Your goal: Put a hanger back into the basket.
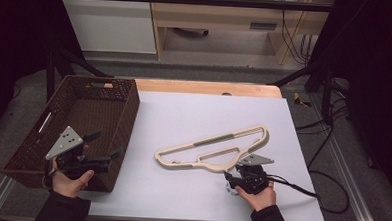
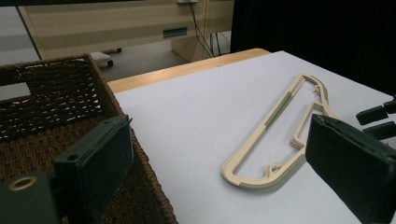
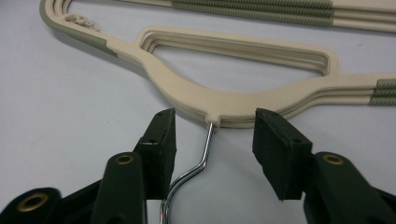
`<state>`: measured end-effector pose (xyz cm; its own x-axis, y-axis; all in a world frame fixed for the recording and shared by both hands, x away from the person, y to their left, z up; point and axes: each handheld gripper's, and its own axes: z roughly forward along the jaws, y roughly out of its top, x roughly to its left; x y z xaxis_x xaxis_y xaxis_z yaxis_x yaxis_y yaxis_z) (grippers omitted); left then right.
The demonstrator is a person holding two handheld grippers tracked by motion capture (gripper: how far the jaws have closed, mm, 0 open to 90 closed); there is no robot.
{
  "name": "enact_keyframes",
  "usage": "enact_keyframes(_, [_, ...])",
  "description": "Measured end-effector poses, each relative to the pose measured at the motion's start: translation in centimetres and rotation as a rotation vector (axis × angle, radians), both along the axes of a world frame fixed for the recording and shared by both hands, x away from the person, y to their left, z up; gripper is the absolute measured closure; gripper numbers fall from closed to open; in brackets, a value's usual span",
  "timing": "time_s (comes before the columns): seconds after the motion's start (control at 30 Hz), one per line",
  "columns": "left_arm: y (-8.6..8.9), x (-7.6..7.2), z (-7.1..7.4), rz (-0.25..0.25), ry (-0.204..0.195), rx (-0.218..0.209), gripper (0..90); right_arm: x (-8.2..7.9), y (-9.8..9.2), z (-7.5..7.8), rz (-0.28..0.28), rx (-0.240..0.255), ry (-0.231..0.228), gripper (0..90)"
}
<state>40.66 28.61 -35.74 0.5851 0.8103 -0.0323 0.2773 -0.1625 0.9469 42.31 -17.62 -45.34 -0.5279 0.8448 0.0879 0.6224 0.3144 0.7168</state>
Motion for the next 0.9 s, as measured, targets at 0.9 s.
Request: enact_keyframes(0.9, [-1.6, -0.1, -0.2, -0.026, 0.003, 0.027, 8.1, 1.1, 0.4, -1.4, -0.04, 0.036, 0.135, 86.6])
